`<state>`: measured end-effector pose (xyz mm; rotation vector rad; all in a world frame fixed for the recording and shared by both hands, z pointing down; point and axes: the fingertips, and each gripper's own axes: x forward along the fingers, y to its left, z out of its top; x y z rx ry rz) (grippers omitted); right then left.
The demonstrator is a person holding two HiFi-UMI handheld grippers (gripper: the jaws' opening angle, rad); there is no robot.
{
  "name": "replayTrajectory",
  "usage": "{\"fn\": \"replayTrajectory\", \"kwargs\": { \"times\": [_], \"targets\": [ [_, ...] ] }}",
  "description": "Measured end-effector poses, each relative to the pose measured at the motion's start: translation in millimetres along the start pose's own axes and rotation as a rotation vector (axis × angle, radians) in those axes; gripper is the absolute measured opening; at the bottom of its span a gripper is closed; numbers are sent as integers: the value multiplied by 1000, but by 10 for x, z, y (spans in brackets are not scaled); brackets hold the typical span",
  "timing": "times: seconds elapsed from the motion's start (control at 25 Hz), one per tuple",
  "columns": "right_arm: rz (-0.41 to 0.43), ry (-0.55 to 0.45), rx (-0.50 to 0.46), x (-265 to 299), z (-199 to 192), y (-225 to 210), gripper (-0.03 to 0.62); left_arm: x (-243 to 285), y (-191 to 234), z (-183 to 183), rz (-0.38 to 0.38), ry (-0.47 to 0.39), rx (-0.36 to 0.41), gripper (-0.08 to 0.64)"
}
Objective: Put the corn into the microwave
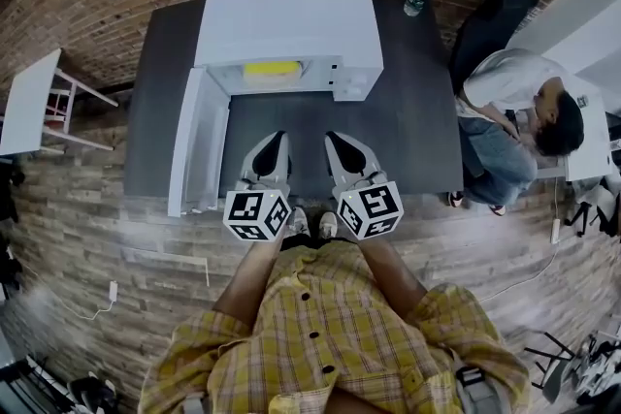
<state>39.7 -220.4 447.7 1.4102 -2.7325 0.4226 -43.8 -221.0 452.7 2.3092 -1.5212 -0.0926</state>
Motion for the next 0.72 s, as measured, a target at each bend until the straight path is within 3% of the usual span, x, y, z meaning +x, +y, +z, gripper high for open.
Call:
{"fn": "replayTrajectory", "kwargs": {
  "times": [0.44,0.72],
  "targets": [
    [1,-12,-16,30,52,6,3,-28,-61,56,16,9,147,0],
    [7,-18,-29,27,112,16,3,-38,38,70,53,11,115,0]
  ]
}}
